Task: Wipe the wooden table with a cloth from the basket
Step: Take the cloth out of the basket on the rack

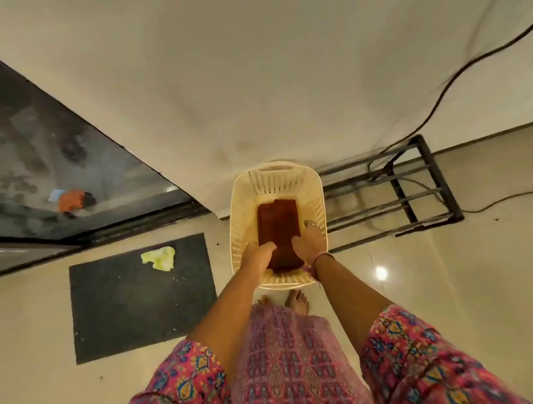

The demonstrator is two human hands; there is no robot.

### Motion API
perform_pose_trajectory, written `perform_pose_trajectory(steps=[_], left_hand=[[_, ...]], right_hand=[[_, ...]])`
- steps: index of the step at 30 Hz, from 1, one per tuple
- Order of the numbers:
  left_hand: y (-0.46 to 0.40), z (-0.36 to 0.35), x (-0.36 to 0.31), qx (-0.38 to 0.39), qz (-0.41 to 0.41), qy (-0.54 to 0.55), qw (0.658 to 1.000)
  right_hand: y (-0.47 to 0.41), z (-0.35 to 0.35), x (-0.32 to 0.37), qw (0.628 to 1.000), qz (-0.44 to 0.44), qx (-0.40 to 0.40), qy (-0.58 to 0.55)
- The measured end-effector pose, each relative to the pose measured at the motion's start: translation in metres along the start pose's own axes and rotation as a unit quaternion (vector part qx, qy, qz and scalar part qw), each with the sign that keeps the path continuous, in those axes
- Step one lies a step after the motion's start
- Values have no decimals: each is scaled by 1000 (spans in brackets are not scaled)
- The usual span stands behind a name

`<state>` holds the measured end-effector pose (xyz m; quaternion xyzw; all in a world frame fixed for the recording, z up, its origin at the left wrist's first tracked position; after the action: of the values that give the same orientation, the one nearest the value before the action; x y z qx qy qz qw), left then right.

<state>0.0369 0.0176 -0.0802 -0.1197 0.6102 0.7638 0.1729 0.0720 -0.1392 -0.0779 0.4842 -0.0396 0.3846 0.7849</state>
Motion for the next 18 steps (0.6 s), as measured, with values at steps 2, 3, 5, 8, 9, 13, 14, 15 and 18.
perform_pose_trajectory(steps=[2, 3, 5, 8, 9, 13, 14, 15, 18], left_hand=[[-22, -8, 4, -7, 5, 6, 1000], [-35, -11, 9, -9, 8, -3, 1000], [-59, -17, 17, -24, 4, -26, 999], [-73, -21, 24, -51, 9, -81, 995], [-78, -22, 26, -60, 15, -104, 993], [-91, -19, 26, -72, 21, -99, 992], [-93, -19, 27, -68, 19, -75, 995], [-94, -18, 26, -68, 14, -54, 996], [-96, -17, 31, -62, 24, -26, 997]], right_hand=[[-21, -15, -11, 1000, -14, 4, -13], [-30, -25, -17, 999, -22, 14, -23], [-48, -38, -27, 998, -47, 13, -42], [-60, -43, -34, 997, -63, -22, -35], [-63, -44, -34, 997, -62, -35, -21], [-66, -45, -32, 996, -70, -56, 21], [-67, -45, -32, 995, -71, -58, 25], [-68, -44, -32, 995, -72, -58, 25], [-69, -46, -33, 996, -76, -40, -7]])
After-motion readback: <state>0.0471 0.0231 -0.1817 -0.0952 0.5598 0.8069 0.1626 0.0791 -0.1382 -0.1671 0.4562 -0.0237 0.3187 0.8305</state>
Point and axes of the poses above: each hand's wrist, its own y-axis away from the middle knuckle, its own z-axis out of the back of the hand, x = y × z, the point moved 9 cm from there along -y, towards the middle knuckle, and after that the axes turned 7 degrees about y, right-handed, at the moved point
